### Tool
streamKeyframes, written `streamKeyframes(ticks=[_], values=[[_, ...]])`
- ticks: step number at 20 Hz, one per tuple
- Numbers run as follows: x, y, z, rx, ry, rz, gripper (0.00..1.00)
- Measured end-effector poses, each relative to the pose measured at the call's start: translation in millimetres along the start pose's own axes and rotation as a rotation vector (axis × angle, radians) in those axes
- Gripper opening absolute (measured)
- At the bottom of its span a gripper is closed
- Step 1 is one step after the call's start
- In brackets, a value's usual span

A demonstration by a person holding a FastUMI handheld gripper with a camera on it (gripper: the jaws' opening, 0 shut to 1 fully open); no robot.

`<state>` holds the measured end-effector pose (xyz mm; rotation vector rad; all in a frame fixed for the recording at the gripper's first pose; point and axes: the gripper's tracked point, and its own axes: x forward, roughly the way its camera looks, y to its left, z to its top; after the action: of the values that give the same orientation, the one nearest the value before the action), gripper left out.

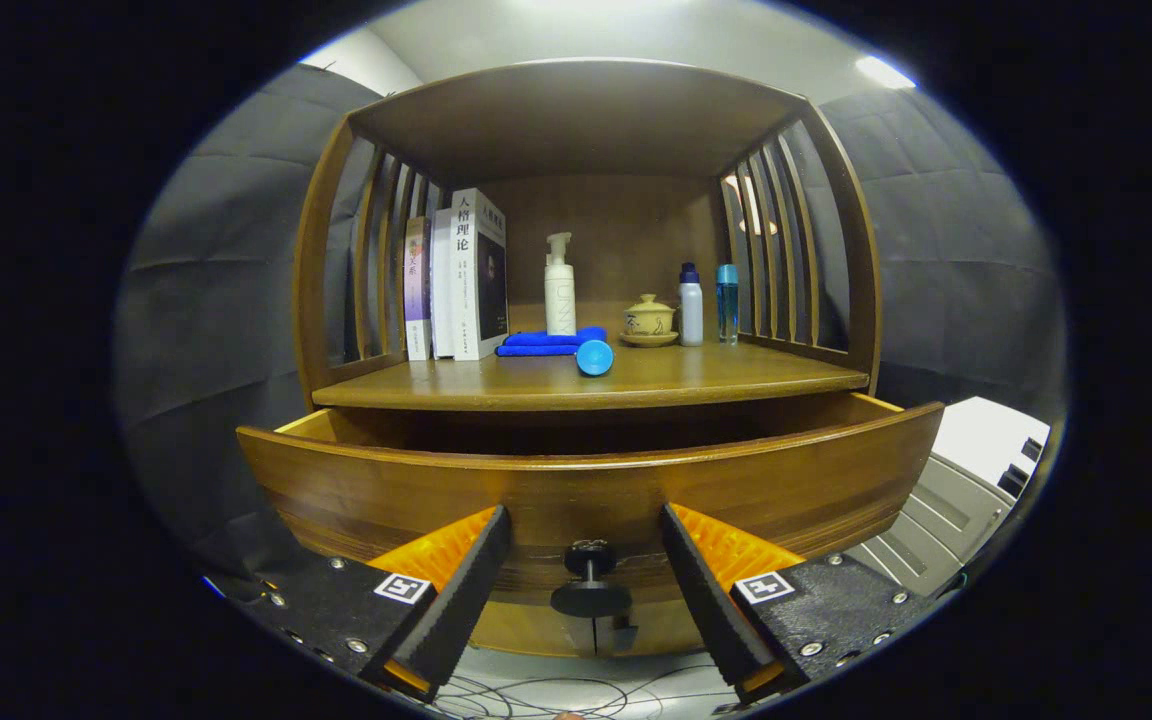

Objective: Pull open the drawer, take out the items inside it, and place them on the countertop above the cabinet.

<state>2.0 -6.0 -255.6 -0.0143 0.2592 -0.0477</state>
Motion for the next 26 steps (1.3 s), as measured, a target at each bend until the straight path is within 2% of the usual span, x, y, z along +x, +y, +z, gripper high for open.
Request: streamKeyframes(ticks=[8, 13, 22, 26], values=[[37.5, -3.6, -0.2, -0.081, 0.004, -0.008, 0.95], [56.3, -3.7, 2.9, -0.082, 0.001, -0.011, 0.95], [67.0, -4.3, 4.1, -0.106, -0.005, -0.029, 0.95], [78.0, -1.0, 3.8, -0.133, 0.003, -0.004, 0.95]])
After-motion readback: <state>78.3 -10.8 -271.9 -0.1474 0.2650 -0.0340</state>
